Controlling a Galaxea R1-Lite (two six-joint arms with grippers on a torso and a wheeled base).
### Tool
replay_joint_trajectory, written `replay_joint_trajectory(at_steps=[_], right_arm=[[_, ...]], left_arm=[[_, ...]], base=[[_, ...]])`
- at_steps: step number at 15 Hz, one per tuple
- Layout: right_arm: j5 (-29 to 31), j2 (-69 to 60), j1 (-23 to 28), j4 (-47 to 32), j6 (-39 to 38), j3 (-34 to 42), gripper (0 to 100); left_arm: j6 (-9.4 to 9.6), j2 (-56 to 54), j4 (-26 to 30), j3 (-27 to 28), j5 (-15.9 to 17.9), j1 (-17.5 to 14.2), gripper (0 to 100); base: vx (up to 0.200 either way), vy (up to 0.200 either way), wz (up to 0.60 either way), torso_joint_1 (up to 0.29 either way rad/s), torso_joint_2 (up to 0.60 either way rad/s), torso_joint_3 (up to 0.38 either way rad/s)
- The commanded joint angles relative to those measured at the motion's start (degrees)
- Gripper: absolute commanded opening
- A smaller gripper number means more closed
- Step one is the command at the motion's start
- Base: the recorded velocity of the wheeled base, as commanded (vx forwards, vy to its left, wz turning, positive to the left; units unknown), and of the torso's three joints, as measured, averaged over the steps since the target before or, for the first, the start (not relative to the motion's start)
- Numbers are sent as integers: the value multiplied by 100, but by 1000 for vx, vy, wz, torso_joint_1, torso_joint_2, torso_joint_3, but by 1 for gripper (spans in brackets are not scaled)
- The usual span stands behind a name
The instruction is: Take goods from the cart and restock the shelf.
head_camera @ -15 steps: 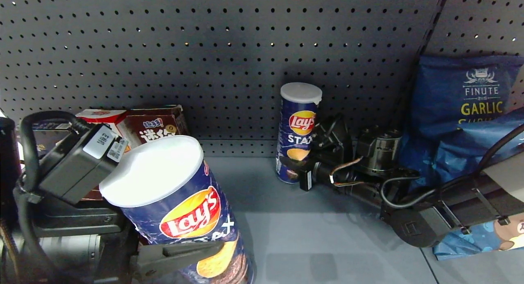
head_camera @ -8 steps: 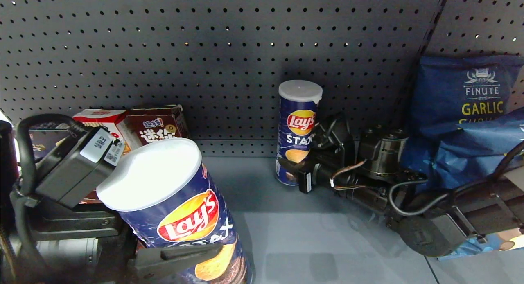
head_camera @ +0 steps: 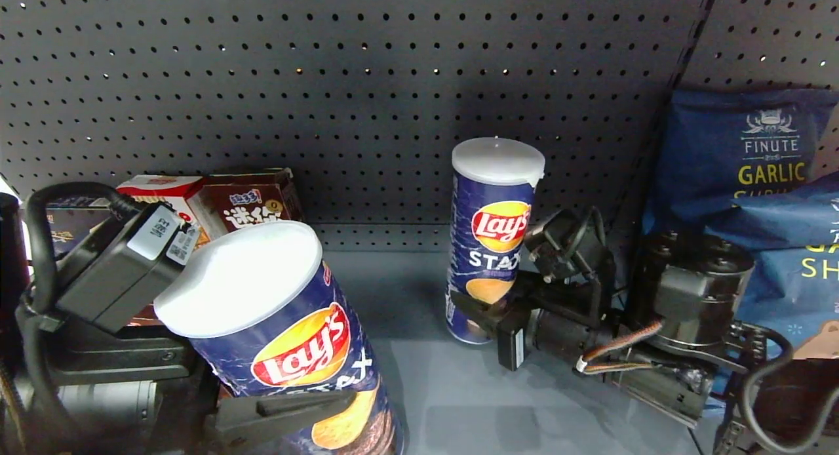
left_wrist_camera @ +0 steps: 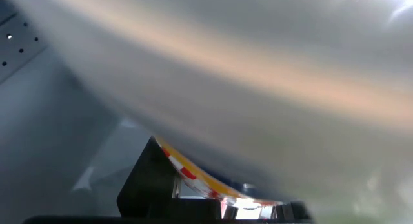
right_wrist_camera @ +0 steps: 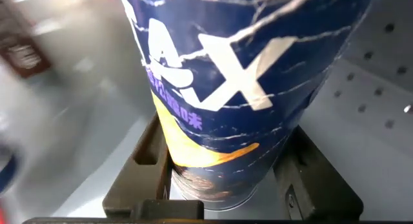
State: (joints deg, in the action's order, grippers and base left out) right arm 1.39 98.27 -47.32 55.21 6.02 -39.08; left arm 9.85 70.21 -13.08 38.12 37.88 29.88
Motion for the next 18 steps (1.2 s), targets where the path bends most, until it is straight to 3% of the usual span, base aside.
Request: replay_joint_trajectory(at_steps=[1, 5, 10, 18], right_arm=[[63, -370, -189, 16, -31, 358, 0], [327, -537, -532, 69, -136, 973, 0], [467, -581, -532, 201, -145, 1324, 0], [467, -475, -541, 297, -198, 1368, 0]], left_arm=[[-1, 2, -2, 2, 0, -8, 0], [-1, 28, -10, 38, -8, -17, 0], [-1, 63, -19, 46, -8, -17, 0], [-9, 72, -19, 2, 0, -26, 0]], base=[[0, 0, 0, 0, 0, 0], [0, 0, 0, 0, 0, 0], [0, 0, 0, 0, 0, 0], [0, 0, 0, 0, 0, 0]])
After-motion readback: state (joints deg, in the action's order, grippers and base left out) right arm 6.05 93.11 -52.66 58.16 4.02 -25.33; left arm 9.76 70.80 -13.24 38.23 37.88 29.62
